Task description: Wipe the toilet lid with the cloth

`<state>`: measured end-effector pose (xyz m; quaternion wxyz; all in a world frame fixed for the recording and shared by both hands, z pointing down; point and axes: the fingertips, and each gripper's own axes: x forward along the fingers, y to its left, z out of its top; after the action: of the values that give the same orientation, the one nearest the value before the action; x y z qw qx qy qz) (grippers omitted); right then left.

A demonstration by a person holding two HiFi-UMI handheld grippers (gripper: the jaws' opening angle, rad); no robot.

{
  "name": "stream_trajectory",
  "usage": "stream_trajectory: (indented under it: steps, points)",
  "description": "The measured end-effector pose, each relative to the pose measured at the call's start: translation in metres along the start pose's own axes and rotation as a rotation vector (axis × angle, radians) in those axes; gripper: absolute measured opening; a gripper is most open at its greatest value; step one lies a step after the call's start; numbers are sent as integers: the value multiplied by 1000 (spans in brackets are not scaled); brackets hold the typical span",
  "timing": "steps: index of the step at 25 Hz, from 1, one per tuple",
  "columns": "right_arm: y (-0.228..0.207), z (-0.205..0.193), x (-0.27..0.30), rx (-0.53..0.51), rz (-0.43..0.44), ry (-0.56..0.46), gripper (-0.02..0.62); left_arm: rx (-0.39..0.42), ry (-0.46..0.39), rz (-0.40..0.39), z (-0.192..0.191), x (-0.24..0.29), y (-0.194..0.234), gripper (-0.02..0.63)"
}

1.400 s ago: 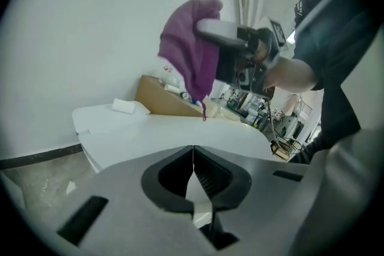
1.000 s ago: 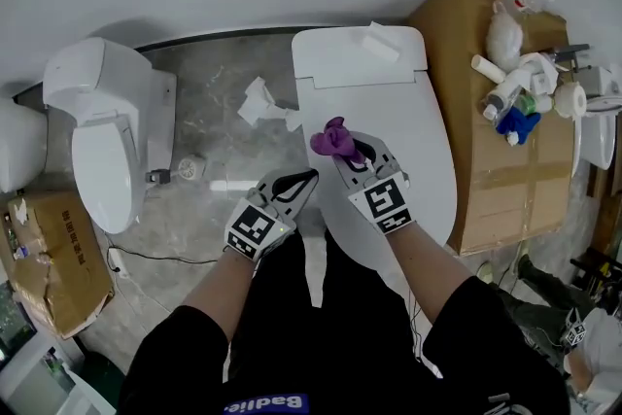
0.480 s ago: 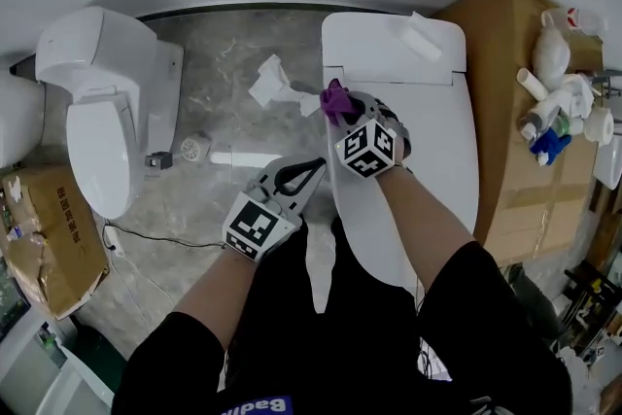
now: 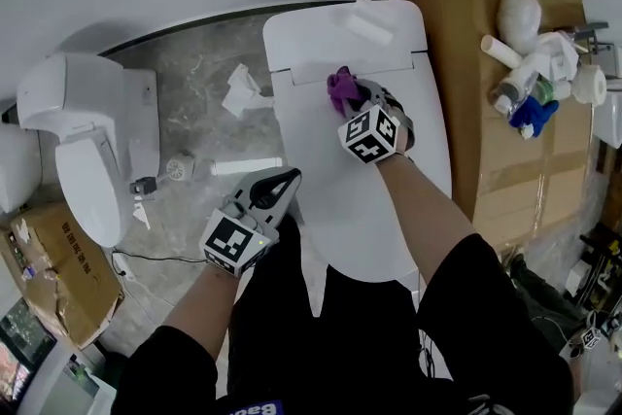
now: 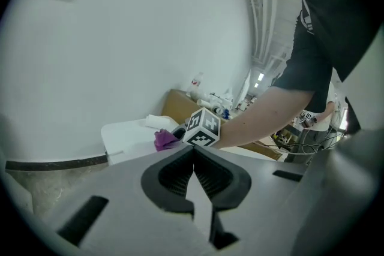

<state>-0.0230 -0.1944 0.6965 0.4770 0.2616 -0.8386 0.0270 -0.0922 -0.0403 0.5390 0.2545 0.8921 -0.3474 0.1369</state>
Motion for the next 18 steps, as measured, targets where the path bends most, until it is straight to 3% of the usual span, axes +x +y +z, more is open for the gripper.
stream_trajectory:
  steps: [5, 9, 14, 18]
  points:
    - [-82, -77, -26, 136, -177, 76, 75, 32, -12, -69, 12, 32, -29, 17]
    - [-117, -115, -42, 254, -260, 134, 75, -14, -12, -81, 20, 39, -43, 17]
    - [-117, -126, -51, 386, -315, 150, 75, -31, -34, -88, 15, 24, -41, 17]
    - [-72, -93, -42, 349, -283, 107, 75, -29, -46, -101, 7, -2, -33, 17]
